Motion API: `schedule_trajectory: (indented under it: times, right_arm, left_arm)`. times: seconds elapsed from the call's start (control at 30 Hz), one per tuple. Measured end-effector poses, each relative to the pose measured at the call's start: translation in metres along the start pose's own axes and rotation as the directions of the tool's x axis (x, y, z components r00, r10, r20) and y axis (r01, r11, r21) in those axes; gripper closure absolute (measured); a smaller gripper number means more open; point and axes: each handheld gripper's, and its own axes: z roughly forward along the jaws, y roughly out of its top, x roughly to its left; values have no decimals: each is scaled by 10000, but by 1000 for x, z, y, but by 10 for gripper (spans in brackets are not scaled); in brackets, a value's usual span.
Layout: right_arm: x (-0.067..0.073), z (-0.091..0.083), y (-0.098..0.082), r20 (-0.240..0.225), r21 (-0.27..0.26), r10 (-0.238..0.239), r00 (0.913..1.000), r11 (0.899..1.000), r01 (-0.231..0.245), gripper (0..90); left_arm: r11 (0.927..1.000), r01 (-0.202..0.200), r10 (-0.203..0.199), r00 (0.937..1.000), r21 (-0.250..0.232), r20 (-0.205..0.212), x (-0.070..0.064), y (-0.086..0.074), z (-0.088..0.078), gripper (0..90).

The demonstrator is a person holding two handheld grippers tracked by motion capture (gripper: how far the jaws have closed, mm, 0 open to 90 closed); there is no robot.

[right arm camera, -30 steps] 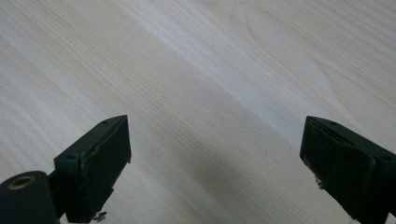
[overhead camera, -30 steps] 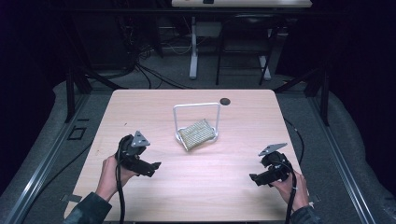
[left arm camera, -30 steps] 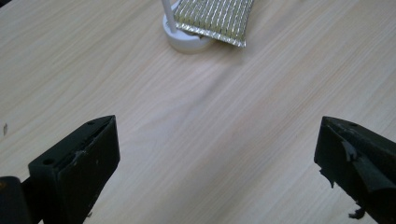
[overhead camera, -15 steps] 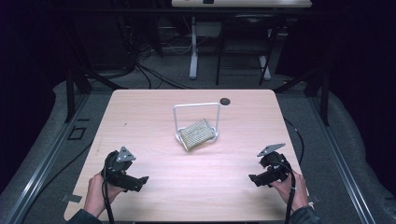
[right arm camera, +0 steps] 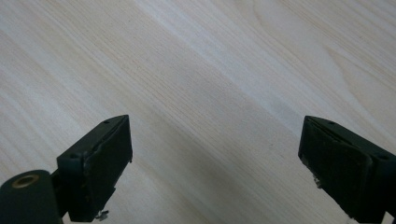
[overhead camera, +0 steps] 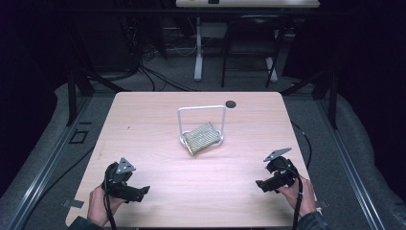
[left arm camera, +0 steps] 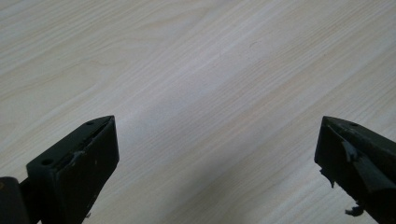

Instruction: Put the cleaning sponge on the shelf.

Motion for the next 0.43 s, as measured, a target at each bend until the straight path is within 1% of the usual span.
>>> schedule_trajectory:
  times: [0.1, 0.13, 0.17, 0.27, 0.33, 0.37, 0.43]
  right_arm:
    - [1, 1, 0, -54, -38, 11, 10000, 10000, -11, 94]
    - [1, 1, 0, -36, 11, -67, 10000, 10000, 67, 95]
    - [2, 1, 1, -53, 39, -17, 10000, 10000, 17, 95]
    - [2, -2, 1, 4, -49, -99, 10000, 9999, 99, 96]
    - [1, -4, 0, 24, -104, -39, 10000, 9999, 39, 98]
    - [1, -4, 0, 16, -174, 81, 10000, 9998, -81, 97]
    - [-1, -5, -1, 67, -175, 114, 9999, 9998, -113, 99]
  left_arm:
    - [10000, -64, 64, 10000, -33, 39, 0, 1, -1, 0]
    - [9999, -82, 82, 10000, -73, -4, 0, 1, -1, 0]
    - [9999, -60, 60, 10000, -150, -7, 0, 2, -2, 0]
    - [9998, -18, 17, 10000, -196, -42, 1, 1, -3, 0]
    - [9997, 60, -62, 9999, -241, -96, 2, 1, -2, 0]
    - [9996, 93, -96, 9999, -250, -114, 2, 0, -1, 0]
    - [9997, 115, -116, 9999, -197, -76, 3, 0, 0, 0]
